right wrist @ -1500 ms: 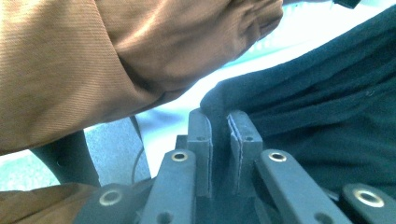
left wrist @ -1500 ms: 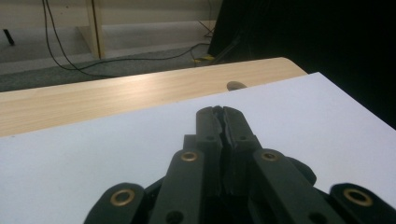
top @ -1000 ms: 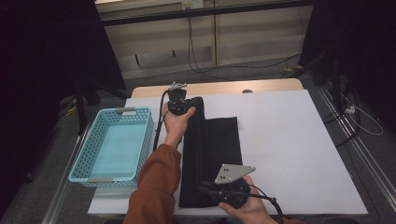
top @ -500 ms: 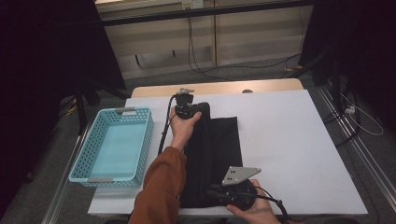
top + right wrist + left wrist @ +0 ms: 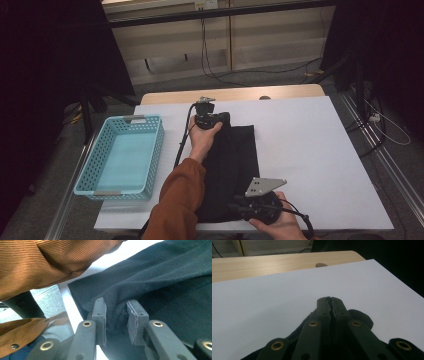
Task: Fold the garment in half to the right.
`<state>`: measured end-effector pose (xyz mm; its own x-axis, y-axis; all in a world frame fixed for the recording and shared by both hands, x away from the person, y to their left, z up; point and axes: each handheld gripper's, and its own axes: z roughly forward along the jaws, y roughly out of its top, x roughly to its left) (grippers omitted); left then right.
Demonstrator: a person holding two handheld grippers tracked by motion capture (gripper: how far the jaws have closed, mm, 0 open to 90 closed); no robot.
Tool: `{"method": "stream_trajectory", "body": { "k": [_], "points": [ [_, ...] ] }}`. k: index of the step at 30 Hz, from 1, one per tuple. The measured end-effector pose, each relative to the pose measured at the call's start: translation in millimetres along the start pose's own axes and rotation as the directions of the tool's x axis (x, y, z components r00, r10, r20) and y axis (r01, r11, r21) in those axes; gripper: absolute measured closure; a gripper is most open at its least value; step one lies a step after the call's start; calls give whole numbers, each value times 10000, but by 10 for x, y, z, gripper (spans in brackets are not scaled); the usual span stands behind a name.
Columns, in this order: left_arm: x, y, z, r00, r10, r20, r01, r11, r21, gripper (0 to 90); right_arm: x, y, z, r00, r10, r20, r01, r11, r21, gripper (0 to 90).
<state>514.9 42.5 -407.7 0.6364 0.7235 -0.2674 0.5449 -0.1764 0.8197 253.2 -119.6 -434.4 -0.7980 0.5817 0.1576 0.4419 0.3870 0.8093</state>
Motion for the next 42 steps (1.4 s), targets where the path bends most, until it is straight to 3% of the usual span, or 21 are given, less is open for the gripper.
{"method": "stream_trajectory", "body": {
  "k": [9, 16, 18, 21, 25, 30, 33, 42],
  "points": [
    [-81, -11, 80, 9999, 145, 77, -146, 9998, 94, 863, -50, -38, -124, 9996, 255, 101, -253, 9995, -208, 604],
    [-119, -19, 119, 9997, 189, 124, -190, 9998, 99, 863, -83, -81, -173, 9991, 416, 29, -415, 9989, -212, 605],
    [-137, -26, 137, 9995, 278, 133, -280, 9995, 154, 863, -84, -91, -186, 9990, 450, 63, -449, 9988, -193, 669],
    [-146, -23, 144, 9995, 263, 175, -265, 9996, 131, 863, -91, -106, -195, 9987, 509, 77, -507, 9985, -190, 691],
    [-209, -14, 193, 9996, 190, 207, -193, 9997, 137, 864, -102, -128, -230, 9988, 480, 99, -478, 9986, -239, 851],
    [-280, -22, 260, 9993, 269, 265, -274, 9995, 179, 863, -82, -150, -302, 9986, 470, 224, -463, 9984, -312, 880],
    [-310, -8, 310, 9994, 171, 304, -179, 9995, 255, 864, -65, -188, -348, 9968, 803, 47, -802, 9965, -249, 882],
    [-386, -27, 405, 9988, 359, 333, -372, 9984, 416, 862, -31, -301, -377, 9974, 695, 200, -699, 9974, 171, 884]
  ]
}}
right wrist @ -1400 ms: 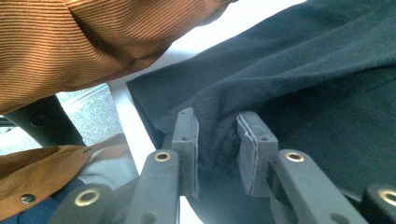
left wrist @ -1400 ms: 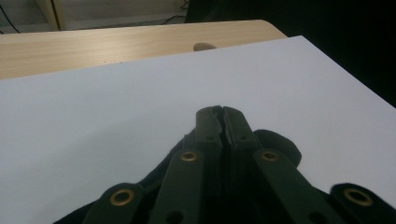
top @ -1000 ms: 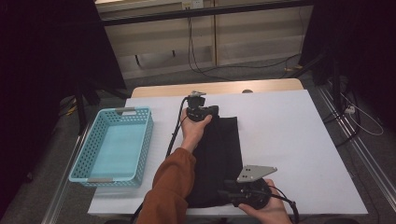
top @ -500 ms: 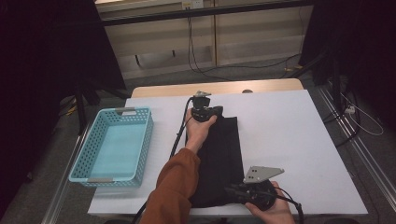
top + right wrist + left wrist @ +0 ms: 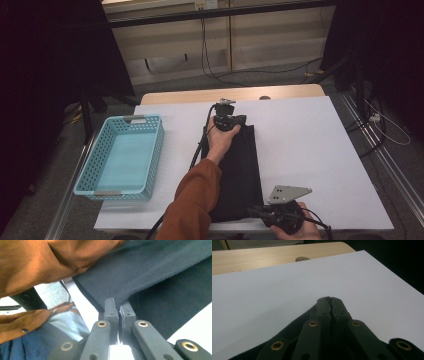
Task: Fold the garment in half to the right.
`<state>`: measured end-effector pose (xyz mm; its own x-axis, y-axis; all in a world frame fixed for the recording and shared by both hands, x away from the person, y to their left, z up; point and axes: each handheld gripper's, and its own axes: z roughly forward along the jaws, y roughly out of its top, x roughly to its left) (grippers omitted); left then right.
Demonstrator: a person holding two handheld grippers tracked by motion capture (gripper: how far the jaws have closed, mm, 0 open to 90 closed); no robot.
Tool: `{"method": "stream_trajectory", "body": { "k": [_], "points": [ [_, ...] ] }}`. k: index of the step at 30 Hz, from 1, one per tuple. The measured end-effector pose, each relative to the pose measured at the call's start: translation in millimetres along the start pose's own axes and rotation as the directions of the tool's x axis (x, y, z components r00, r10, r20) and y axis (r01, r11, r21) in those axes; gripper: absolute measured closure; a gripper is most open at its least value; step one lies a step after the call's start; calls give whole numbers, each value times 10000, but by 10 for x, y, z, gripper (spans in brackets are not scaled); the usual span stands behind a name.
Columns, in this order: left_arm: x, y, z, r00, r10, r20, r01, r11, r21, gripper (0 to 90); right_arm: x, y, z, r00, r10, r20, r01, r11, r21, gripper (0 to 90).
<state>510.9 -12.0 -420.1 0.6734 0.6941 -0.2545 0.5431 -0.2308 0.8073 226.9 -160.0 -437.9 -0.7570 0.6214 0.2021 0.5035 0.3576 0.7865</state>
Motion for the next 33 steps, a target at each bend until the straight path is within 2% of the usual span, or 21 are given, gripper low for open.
{"method": "stream_trajectory", "body": {
  "k": [6, 11, 12, 16, 20, 23, 26, 30, 32, 33],
  "points": [
    [-44, -21, 65, 10000, 44, 78, -45, 9999, 93, 862, -12, -55, 46, 9999, -5, 150, -3, 9985, 541, 884],
    [-56, -39, 98, 9998, 10, 214, -15, 9997, 231, 854, -28, -83, 50, 9996, -35, 285, 14, 9974, 720, 884],
    [-52, -47, 76, 9999, 18, 112, -20, 9999, 109, 845, -53, -99, 55, 9992, -23, 403, -11, 9964, 843, 882],
    [-69, -55, 25, 9997, 148, 205, -147, 9999, -44, 812, -97, -125, 81, 9992, 79, 388, -121, 9937, 1110, 872],
    [-23, -37, -113, 9999, 34, 142, -31, 9998, -200, 606, -99, -140, 83, 9986, -19, 527, -47, 9921, 1255, 867],
    [3, -29, -181, 9999, 71, 122, -68, 9997, -225, 528, -85, -145, 89, 9981, -158, 592, 78, 9912, 1324, 866],
    [54, -30, -298, 10000, 42, 73, -40, 9994, -337, 506, -83, -148, 87, 9980, -144, 612, 62, 9913, 1314, 866],
    [143, -64, -477, 9996, 135, -242, -145, 9991, -401, 419, -85, -161, 71, 9981, -98, 600, 18, 9912, 1324, 865],
    [163, -74, -510, 9992, 142, -372, -156, 9991, -393, 365, -84, -165, 67, 9982, -94, 598, 14, 9911, 1332, 868],
    [180, -87, -539, 9988, 121, -482, -140, 9992, -384, 365, -80, -170, 62, 9982, -62, 590, -17, 9911, 1333, 872]
  ]
}}
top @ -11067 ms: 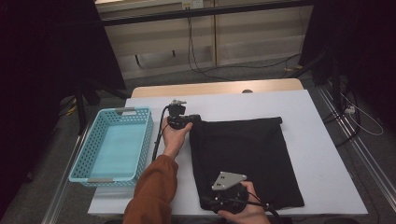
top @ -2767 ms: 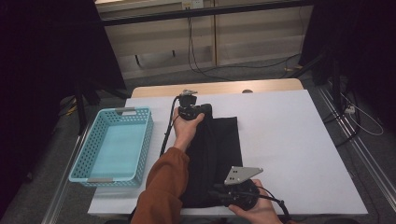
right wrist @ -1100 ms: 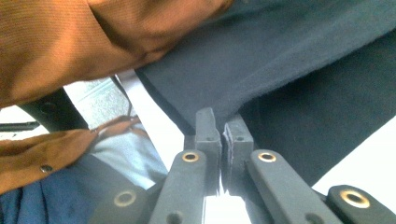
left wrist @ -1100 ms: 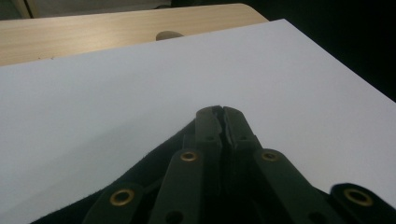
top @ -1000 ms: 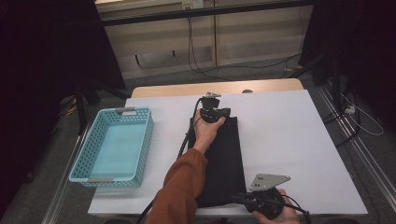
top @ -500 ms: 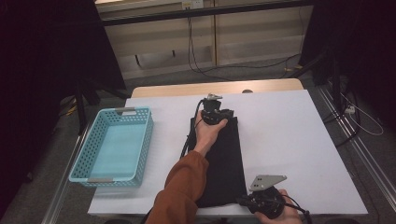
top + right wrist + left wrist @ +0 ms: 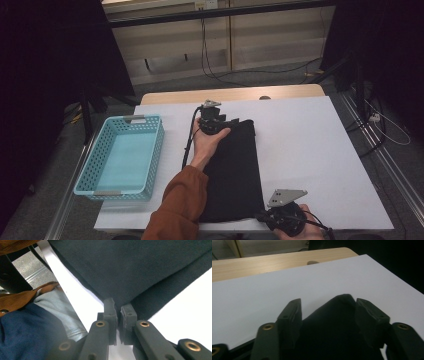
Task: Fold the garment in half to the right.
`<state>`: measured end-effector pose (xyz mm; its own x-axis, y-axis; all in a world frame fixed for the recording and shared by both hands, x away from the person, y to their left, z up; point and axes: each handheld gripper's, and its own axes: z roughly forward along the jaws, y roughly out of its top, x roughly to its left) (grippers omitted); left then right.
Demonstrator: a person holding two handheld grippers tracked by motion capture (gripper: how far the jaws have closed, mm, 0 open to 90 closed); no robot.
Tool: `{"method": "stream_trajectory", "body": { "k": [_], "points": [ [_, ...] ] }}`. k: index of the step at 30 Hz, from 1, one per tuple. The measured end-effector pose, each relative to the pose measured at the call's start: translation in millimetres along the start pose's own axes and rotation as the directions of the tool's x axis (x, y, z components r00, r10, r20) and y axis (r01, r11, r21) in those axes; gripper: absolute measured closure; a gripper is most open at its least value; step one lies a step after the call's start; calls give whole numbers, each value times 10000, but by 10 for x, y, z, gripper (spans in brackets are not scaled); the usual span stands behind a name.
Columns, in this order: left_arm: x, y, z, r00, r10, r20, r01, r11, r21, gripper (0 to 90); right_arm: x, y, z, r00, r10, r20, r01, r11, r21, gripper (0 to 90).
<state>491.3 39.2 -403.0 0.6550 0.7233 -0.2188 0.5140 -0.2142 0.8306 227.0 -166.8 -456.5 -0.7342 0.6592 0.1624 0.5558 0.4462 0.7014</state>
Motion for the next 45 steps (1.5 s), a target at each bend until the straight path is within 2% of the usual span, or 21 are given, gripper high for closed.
{"method": "stream_trajectory", "body": {
  "k": [2, 7, 8, 9, 10, 11, 13, 15, 19, 20, 21, 23, 25, 28, 29, 31, 34, 38, 42, 45],
  "points": [
    [32, -32, -50, 9998, 27, -209, -28, 10000, -16, 329, 6, -16, -5, 10000, 18, 7, -18, 10000, 13, 877],
    [77, -119, -170, 9990, 243, -364, -248, 9996, -114, 221, 1, -41, -35, 9999, 55, 156, -55, 10000, 19, 879],
    [83, -137, -193, 9991, 202, -380, -209, 9996, -182, 221, 1, -41, -35, 9999, 55, 156, -55, 10000, 19, 879],
    [92, -168, -244, 9990, 309, -318, -316, 9993, -214, 180, -16, -48, -46, 9996, 164, 227, -165, 9999, 28, 877],
    [92, -168, -244, 9990, 309, -318, -316, 9993, -214, 169, -16, -48, -46, 9996, 164, 227, -165, 9999, 28, 877],
    [95, -201, -300, 9985, 518, -173, -522, 9984, -228, 158, -24, -53, -51, 9996, 150, 224, -151, 9999, 23, 867],
    [94, -221, -326, 9979, 638, -134, -641, 9977, -206, 152, -24, -54, -52, 9996, 160, 211, -160, 9999, -1, 861],
    [81, -253, -373, 9945, 989, -335, -997, 9948, -217, 120, -14, -54, -59, 9996, 113, 258, -113, 9999, 5, 817],
    [79, -307, -467, 9924, 1200, -288, -1205, 9926, -145, 89, -30, -51, -80, 9995, 162, 278, -158, 9998, -145, 757],
    [75, -323, -488, 9919, 1252, -216, -1255, 9920, -152, 83, -46, -41, -107, 9991, 143, 392, -130, 9993, -342, 688],
    [81, -354, -510, 9884, 1512, -169, -1514, 9884, -107, 82, -48, -34, -122, 9990, -27, 457, 49, 9988, -482, 674],
    [93, -370, -520, 9882, 1528, -141, -1528, 9882, -62, 74, -48, -25, -133, 9988, -121, 483, 152, 9978, -651, 652],
    [115, -406, -539, 9912, 1325, -15, -1325, 9912, -50, 68, -74, 5, -140, 9990, -142, 435, 182, 9954, -942, 593],
    [133, -452, -584, 9913, 1318, 23, -1318, 9913, 10, 64, -91, 23, -143, 9992, -69, 390, 109, 9946, -1029, 540],
    [133, -465, -605, 9912, 1326, -3, -1326, 9912, -39, 60, -100, 35, -148, 9995, -47, 327, 84, 9938, -1111, 499],
    [138, -488, -658, 9872, 1595, 31, -1595, 9872, -36, 54, -102, 42, -163, 9996, -29, 290, 63, 9930, -1182, 464],
    [159, -538, -737, 9878, 1551, 118, -1551, 9879, 10, 52, -97, 60, -209, 9997, -68, 247, 103, 9896, -1432, 413],
    [174, -626, -832, 9888, 1493, -31, -1493, 9888, -4, 52, -148, 81, -211, 9998, 113, 170, -88, 9895, -1444, 375],
    [198, -694, -938, 9892, 1463, -4, -1463, 9892, -131, 54, -190, 116, -186, 9998, 83, 167, -58, 9894, -1450, 343],
    [184, -745, -1036, 9898, 1425, 34, -1425, 9896, -192, 54, -243, 177, -103, 10000, -40, 76, 49, 9919, -1272, 305]
  ]
}}
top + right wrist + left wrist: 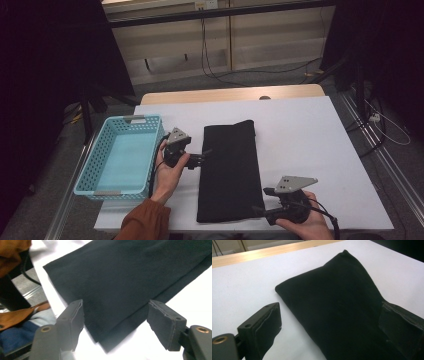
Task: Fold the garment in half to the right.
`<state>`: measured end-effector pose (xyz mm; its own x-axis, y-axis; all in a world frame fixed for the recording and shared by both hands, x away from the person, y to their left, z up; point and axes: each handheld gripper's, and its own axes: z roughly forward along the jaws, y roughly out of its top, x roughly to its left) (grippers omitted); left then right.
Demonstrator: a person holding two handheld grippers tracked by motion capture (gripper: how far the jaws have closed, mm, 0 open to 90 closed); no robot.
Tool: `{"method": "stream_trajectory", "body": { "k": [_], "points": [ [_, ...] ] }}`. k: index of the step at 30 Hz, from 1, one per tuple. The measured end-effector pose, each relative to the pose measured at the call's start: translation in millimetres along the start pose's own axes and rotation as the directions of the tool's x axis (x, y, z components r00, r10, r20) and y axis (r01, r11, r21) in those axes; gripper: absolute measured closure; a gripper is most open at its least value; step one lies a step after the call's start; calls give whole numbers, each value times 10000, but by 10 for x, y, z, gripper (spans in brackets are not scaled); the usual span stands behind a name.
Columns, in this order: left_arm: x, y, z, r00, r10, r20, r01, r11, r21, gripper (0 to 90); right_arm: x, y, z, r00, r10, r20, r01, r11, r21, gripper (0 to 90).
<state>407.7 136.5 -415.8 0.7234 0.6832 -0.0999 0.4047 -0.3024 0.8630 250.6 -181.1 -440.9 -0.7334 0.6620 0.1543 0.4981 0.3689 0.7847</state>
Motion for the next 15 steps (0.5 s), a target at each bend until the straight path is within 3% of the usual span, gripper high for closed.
{"method": "stream_trajectory", "body": {
  "k": [9, 15],
  "points": [
    [-57, -156, -174, 9999, -109, -117, 110, 9998, 145, 54, -24, 122, 155, 9987, -510, -34, 509, 9986, -117, 275],
    [-111, -228, -332, 9997, -140, -187, 142, 9999, 82, 54, 14, 164, 241, 9955, -798, -512, 806, 9966, 141, 237]
  ]
}}
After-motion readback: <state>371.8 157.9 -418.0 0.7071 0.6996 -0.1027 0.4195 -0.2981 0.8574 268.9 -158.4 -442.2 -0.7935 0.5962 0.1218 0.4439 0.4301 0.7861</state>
